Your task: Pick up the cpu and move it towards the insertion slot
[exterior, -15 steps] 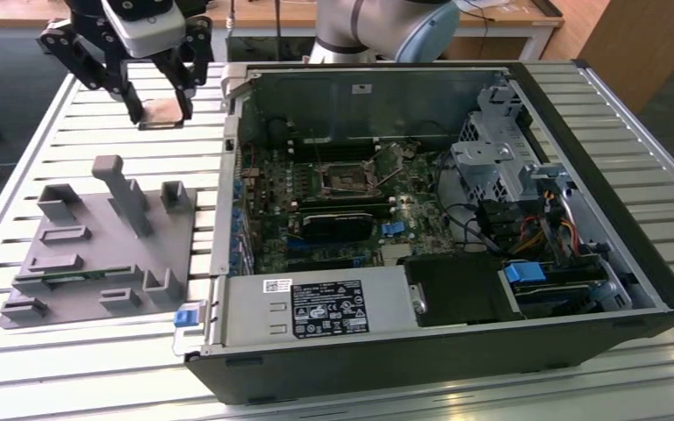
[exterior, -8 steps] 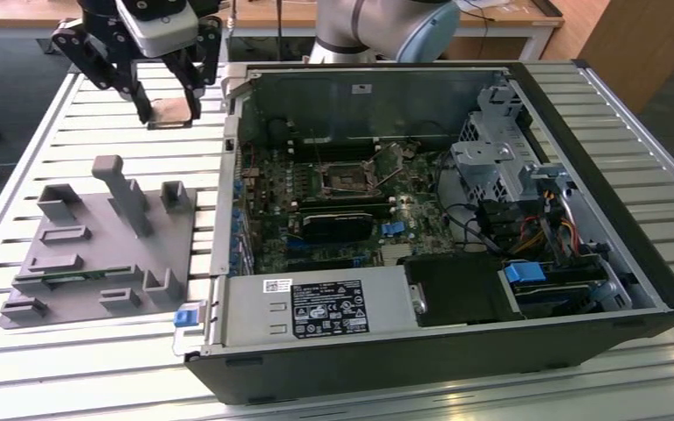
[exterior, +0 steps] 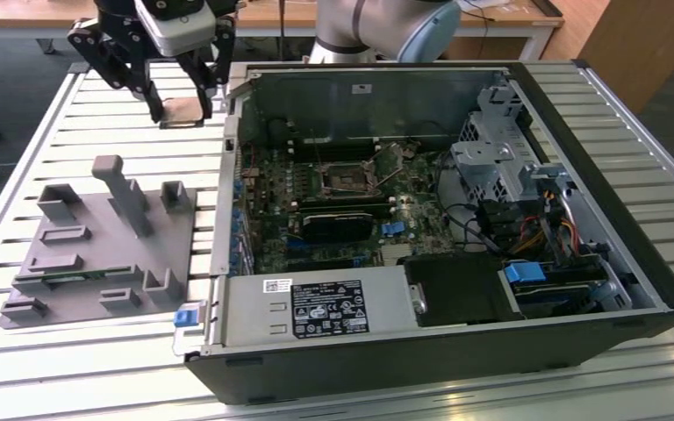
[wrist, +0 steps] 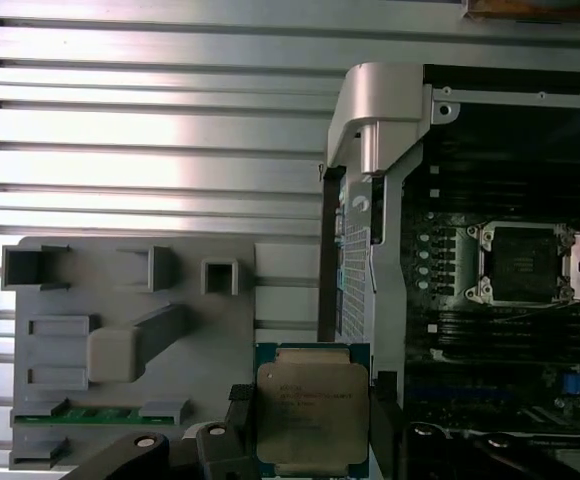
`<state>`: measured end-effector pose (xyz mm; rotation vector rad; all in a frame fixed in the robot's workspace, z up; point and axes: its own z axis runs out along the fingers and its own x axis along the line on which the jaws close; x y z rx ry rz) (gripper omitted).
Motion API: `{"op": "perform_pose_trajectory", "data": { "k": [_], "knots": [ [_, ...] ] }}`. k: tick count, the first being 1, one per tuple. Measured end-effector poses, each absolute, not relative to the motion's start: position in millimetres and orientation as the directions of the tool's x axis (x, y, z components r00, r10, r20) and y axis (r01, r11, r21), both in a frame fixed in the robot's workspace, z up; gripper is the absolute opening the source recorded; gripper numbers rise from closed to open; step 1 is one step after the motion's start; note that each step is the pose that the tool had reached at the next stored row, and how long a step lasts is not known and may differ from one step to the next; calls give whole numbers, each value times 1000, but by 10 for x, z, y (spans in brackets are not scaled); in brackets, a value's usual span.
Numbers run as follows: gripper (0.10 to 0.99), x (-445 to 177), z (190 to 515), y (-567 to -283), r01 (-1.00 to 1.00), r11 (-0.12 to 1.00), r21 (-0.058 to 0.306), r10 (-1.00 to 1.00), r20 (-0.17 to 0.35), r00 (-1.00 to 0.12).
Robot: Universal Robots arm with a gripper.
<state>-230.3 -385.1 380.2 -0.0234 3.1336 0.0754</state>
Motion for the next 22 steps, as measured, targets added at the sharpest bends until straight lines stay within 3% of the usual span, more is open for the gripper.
{"op": "perform_pose_trajectory", "data": {
  "k": [22],
  "knots": [
    [541, -1901, 3802, -3724, -15, 999, 48, -15, -7, -1000]
  ]
}}
